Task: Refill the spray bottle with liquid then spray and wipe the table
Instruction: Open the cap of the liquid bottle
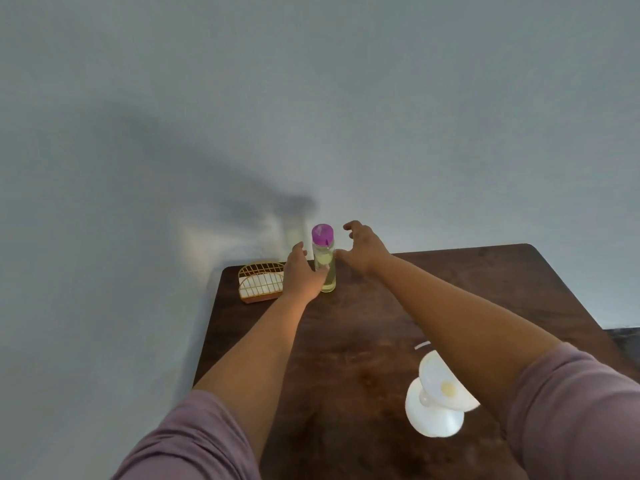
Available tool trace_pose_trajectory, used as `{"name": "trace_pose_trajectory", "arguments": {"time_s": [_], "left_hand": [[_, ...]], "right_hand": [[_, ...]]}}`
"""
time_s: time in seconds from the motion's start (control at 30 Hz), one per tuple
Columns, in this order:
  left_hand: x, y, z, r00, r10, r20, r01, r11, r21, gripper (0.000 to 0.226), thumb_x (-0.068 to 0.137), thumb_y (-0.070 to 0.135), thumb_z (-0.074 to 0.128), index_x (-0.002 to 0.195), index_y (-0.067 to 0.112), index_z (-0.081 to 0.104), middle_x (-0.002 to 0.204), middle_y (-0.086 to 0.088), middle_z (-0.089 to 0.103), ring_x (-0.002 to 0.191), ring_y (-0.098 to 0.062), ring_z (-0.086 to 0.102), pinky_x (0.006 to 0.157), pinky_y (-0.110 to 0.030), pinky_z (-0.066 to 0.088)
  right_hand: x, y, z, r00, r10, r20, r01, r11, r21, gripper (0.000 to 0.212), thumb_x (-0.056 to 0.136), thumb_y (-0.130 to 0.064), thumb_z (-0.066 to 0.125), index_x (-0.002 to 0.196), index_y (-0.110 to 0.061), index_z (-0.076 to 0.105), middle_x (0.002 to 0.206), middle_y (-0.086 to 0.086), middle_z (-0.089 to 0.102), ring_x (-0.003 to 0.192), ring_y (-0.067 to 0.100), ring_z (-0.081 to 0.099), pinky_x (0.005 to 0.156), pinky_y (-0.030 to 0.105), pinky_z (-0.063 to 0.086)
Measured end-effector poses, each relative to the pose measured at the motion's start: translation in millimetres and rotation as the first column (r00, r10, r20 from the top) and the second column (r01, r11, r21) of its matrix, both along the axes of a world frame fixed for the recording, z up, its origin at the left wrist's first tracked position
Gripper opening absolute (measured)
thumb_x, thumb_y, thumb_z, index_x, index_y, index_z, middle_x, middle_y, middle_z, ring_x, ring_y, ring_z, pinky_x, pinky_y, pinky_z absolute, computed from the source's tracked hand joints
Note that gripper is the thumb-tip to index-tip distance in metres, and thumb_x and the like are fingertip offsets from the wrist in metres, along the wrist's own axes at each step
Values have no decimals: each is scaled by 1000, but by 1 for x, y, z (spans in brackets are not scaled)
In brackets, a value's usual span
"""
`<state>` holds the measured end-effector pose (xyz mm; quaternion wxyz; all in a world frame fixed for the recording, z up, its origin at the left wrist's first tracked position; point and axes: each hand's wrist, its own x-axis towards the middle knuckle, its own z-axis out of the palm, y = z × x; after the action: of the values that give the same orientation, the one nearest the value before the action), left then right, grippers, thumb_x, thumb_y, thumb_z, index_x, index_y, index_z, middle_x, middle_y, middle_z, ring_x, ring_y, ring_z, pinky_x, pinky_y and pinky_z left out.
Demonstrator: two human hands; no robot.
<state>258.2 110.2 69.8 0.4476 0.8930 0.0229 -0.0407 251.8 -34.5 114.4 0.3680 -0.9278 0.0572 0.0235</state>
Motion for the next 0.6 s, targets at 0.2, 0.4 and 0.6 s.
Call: {"name": "trace_pose_trajectory", "arguments": {"time_s": [0.2,0.4,0.6], "left_hand": [[40,-5,-22,999,-52,9,51,998,39,99,76,33,82,153,13,21,156,-8,34,142,-28,33,115,-43,34],[57,-13,-33,999,-39,-17,38,996,-81,79,72,23,85,139,15,44,131,-7,59,121,-26,55,100,-43,49],[54,-17,-31,1000,-17,-16,15,990,-140,48,82,16,76,124,13,53,118,-8,64,108,-26,61,88,-34,50]], "right_hand": [[49,18,-10,997,75,-1,-75,996,-40,74,82,-30,71,143,-17,31,139,12,39,126,29,46,100,32,41],[66,26,-24,990,141,-29,-144,981,-128,69,83,-31,70,140,-15,35,132,13,46,120,31,47,95,35,46],[65,27,-26,990,135,25,-132,984,-117,59,82,-22,70,133,-12,42,124,14,51,112,29,51,90,34,47]]}}
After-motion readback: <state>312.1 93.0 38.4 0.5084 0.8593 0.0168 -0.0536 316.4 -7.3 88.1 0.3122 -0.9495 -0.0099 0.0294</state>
